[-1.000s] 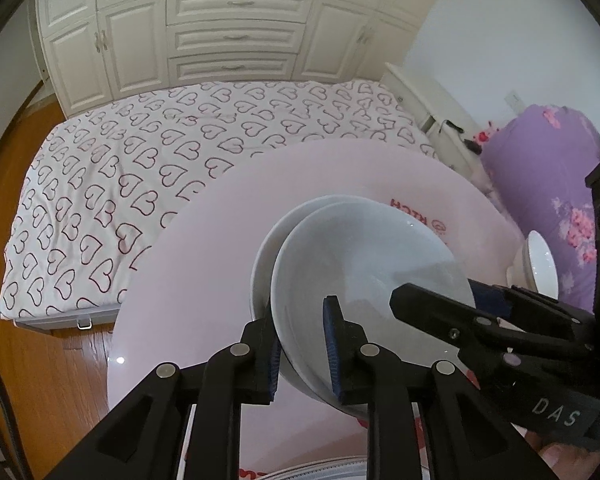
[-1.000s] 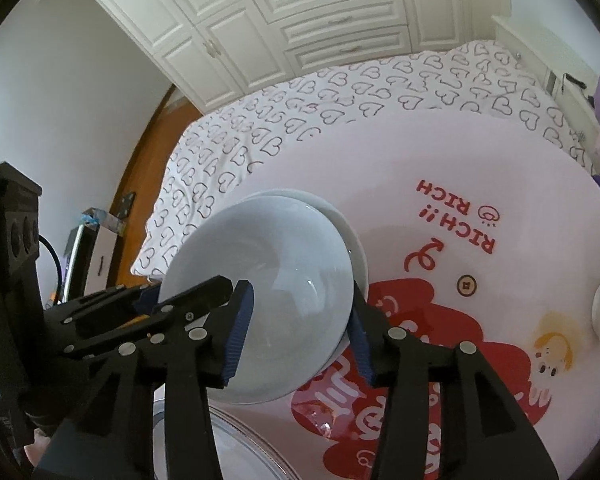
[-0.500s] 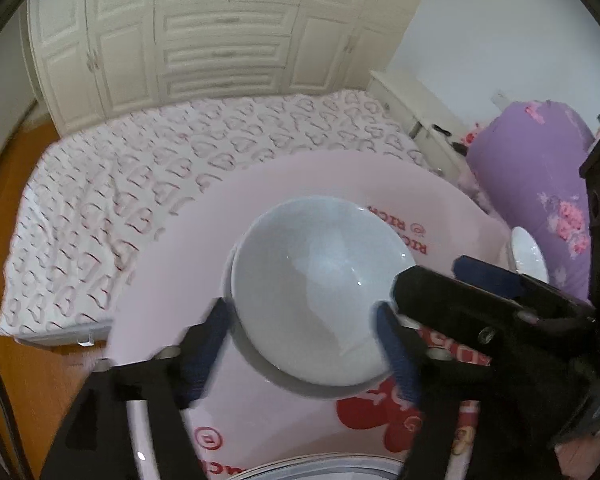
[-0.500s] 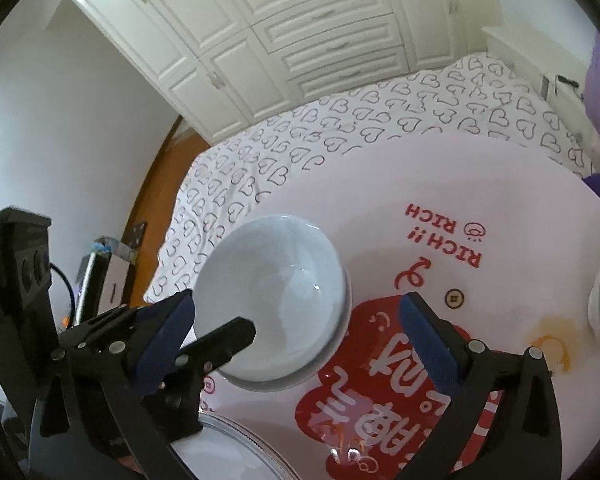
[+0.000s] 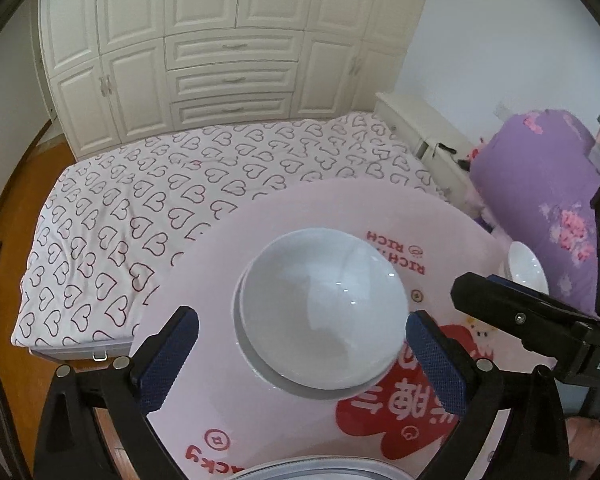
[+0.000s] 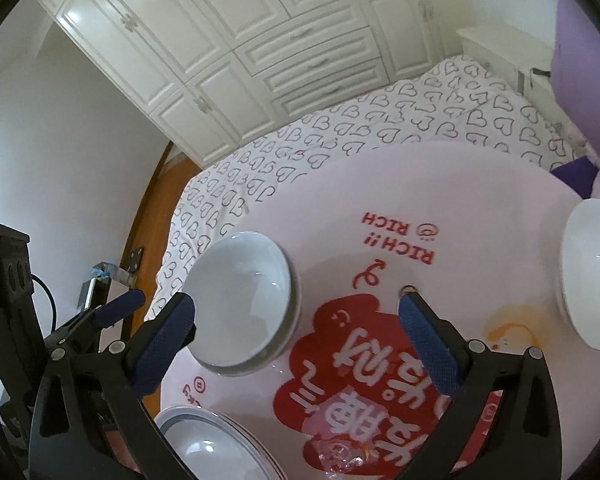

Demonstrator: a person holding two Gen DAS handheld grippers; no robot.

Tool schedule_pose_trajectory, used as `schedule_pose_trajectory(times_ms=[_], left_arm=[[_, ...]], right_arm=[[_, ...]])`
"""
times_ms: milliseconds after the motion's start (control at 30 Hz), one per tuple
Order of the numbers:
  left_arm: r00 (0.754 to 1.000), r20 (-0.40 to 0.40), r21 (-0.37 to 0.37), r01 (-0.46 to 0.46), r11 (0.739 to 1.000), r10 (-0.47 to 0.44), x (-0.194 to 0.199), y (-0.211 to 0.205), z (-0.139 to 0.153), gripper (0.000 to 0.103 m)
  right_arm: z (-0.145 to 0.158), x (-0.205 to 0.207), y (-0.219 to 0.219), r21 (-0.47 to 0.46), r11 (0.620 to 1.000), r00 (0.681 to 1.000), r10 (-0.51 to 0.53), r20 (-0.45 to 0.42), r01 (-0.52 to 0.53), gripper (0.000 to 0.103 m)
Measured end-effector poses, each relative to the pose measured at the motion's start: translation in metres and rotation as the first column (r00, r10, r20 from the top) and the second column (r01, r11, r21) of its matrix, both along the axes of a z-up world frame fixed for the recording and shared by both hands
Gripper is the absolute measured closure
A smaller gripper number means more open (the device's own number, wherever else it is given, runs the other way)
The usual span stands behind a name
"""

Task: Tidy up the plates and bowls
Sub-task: 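Open both grippers and release the bowl onto the first bowl, then move both grippers toward the rim of a third white bowl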

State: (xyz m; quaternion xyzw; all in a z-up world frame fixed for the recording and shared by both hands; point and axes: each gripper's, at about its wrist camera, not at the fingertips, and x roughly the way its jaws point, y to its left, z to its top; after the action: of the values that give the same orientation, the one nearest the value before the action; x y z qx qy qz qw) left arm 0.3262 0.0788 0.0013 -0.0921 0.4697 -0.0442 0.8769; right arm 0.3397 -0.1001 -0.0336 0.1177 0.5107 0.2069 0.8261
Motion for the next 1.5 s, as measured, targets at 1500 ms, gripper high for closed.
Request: schedule_pose_trajectory(times_ms=[1500], left_arm=[[0.966, -0.024, -0.062, 0.254, 0.965, -0.256, 0.063, -0.187, -0.013, 0.001]], right_arm=[[0.005, -0.038, -0.244, -0.173, 0.905, 0.921, -0.384, 0.06, 0.389, 0.0]])
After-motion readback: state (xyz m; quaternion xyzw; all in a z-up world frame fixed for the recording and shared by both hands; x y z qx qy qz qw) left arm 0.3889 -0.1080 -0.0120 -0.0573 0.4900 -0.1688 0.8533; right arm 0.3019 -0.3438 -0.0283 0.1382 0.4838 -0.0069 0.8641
